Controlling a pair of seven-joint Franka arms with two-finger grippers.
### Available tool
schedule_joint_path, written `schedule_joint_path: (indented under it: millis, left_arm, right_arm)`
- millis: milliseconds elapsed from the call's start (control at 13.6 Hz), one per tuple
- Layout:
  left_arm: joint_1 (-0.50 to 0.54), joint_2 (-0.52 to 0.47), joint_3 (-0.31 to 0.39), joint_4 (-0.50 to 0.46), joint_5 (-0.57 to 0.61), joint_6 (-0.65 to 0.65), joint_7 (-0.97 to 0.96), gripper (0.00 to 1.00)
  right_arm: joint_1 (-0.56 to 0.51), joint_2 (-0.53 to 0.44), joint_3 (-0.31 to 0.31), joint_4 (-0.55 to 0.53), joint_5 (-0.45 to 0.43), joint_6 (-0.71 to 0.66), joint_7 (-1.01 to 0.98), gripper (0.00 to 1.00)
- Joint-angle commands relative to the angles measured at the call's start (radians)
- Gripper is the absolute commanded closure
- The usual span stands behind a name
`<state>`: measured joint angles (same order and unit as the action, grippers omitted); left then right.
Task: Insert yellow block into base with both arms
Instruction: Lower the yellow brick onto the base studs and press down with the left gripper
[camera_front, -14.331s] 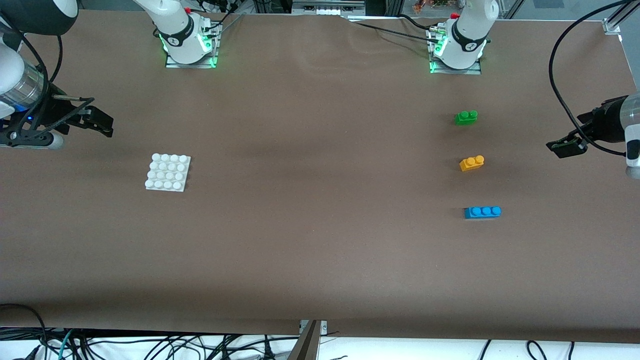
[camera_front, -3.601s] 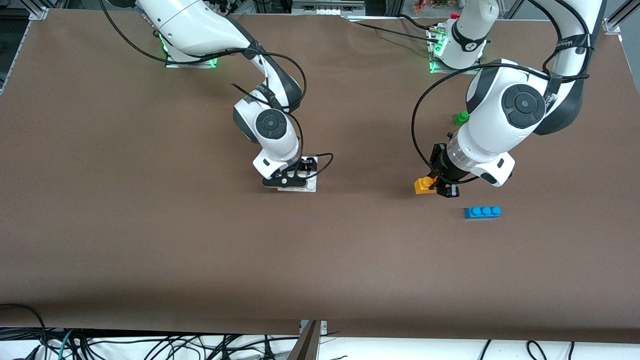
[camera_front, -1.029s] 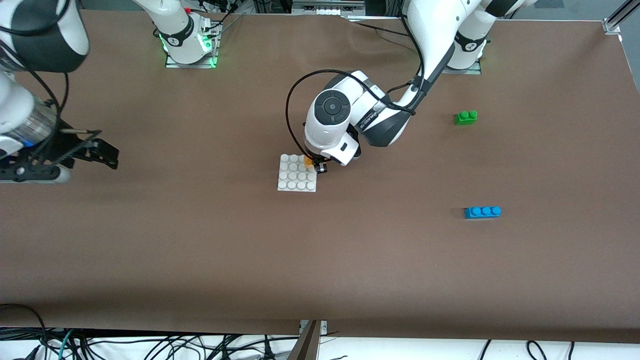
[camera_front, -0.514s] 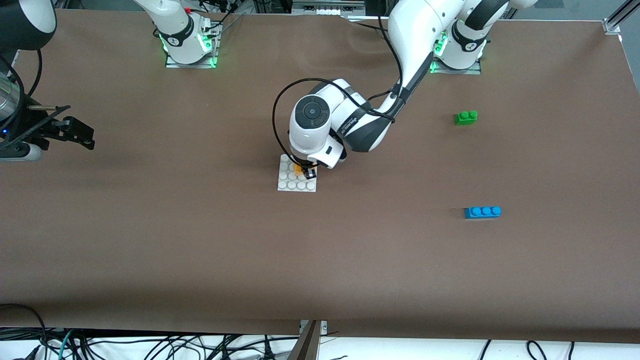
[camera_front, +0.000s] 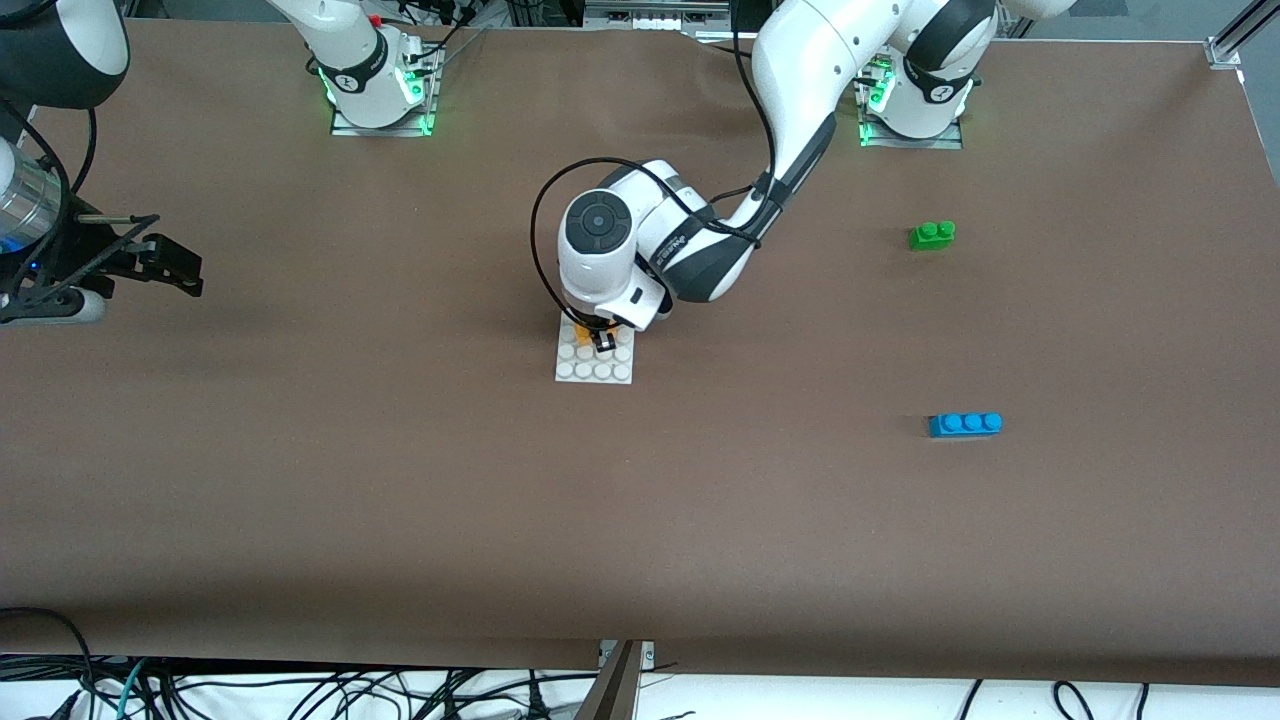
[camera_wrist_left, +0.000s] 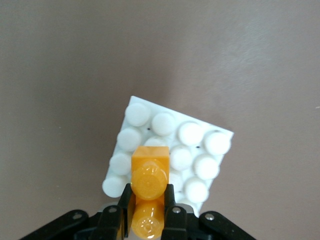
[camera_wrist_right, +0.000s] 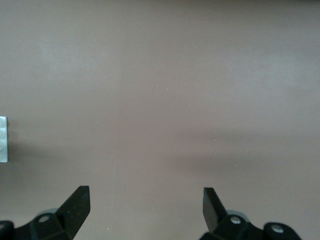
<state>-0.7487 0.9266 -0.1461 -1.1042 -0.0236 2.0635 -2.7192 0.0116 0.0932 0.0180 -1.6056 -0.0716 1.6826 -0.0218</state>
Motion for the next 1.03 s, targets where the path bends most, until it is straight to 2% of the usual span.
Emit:
schedule_joint_path:
  millis: [0,955]
  left_arm:
    - [-0.035,0.032,0.022,0.04,-0.03,0.021,-0.076,0.87]
    - [-0.029,0.038,0.02,0.04,-0.036,0.021,0.073,0.9]
  right_arm:
    - [-0.018,-0.032,-0.012,-0.011,0.013,-0.006,-0.021,0.0]
    - [-0.016,-0.032,-0.015,0.009,0.015,-0.035,-0.021,0.0]
